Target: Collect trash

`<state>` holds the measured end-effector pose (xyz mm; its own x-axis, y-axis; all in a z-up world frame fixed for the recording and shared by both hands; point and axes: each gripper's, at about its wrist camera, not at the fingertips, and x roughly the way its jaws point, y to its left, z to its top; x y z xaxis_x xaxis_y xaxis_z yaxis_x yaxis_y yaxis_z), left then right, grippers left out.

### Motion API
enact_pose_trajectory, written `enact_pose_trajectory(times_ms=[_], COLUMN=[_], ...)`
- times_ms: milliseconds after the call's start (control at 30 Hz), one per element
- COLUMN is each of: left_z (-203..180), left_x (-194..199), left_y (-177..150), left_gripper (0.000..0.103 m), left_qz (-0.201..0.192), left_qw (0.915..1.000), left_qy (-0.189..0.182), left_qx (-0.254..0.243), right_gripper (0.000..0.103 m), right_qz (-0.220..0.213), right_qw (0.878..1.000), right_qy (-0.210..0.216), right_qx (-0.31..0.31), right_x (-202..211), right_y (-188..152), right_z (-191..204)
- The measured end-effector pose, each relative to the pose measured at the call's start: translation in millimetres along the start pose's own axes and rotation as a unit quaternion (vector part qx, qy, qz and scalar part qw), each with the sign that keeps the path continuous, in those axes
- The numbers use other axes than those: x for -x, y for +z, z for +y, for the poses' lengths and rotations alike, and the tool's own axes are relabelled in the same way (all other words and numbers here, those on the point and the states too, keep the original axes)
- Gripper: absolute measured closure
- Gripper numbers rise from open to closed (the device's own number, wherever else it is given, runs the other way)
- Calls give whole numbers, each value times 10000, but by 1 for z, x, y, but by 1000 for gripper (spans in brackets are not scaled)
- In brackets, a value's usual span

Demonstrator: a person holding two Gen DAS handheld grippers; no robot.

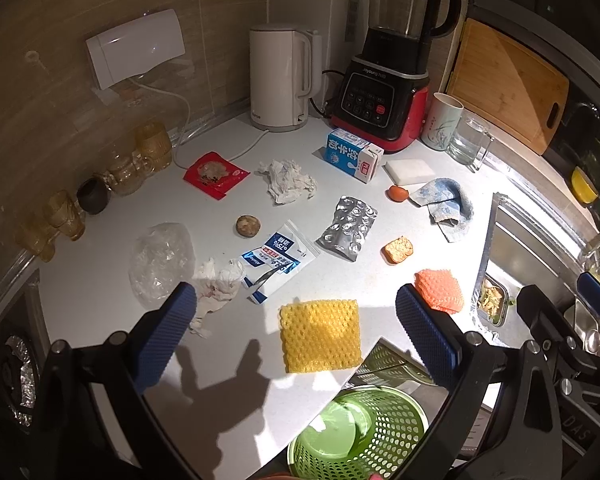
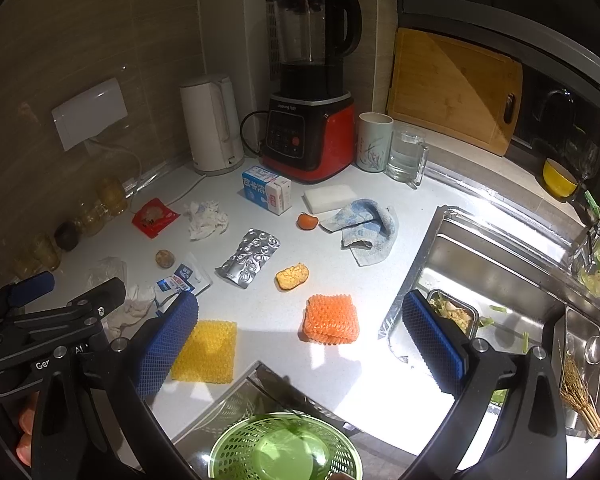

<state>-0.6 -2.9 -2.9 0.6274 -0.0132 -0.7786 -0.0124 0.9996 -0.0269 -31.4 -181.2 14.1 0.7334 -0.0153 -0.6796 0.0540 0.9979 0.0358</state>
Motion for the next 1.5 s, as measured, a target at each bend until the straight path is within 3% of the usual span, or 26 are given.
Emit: enact_pose_trajectory(times_ms=[1500], left_z=[-2], left_x=[3], left_y=[2], left_gripper=[8], left_qz=[24], left_qw=[10000], left_qy=[-59], left_qx=[12], right_gripper=[2], right_qz=[13], right_qw=[10000], right_qy=[-12], right_qx=[15], right_x=[-1], right_y=[-6], right_z=[-2])
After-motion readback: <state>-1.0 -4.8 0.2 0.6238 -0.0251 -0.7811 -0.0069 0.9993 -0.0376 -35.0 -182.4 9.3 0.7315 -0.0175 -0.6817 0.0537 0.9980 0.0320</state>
